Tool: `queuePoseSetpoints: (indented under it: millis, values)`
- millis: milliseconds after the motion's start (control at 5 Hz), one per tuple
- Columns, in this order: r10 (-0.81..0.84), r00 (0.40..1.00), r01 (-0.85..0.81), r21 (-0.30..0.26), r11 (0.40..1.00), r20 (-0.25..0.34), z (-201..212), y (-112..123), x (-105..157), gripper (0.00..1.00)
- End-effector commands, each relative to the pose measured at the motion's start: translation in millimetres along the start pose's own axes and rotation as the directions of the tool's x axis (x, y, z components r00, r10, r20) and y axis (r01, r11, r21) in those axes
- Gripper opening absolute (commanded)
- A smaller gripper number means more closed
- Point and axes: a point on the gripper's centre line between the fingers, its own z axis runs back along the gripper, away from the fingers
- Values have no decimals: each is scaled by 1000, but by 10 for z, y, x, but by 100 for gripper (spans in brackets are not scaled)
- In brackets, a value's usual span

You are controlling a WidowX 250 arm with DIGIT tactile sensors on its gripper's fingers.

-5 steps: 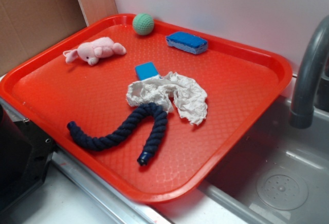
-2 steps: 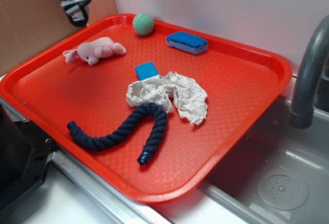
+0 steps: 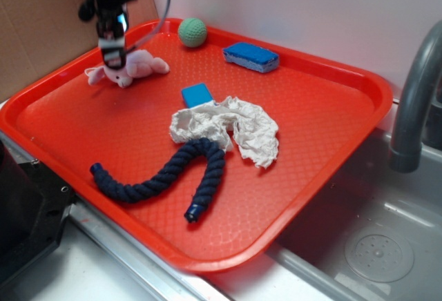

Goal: Grab the pink bunny.

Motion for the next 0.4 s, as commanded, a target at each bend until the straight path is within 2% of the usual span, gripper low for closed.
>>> queuePoseSetpoints:
  millis: [0, 200]
  values:
    - [-53, 998, 55, -51, 997, 42, -104, -189, 84, 0]
    - [-36, 996, 40, -51, 998, 80, 55, -199, 29, 0]
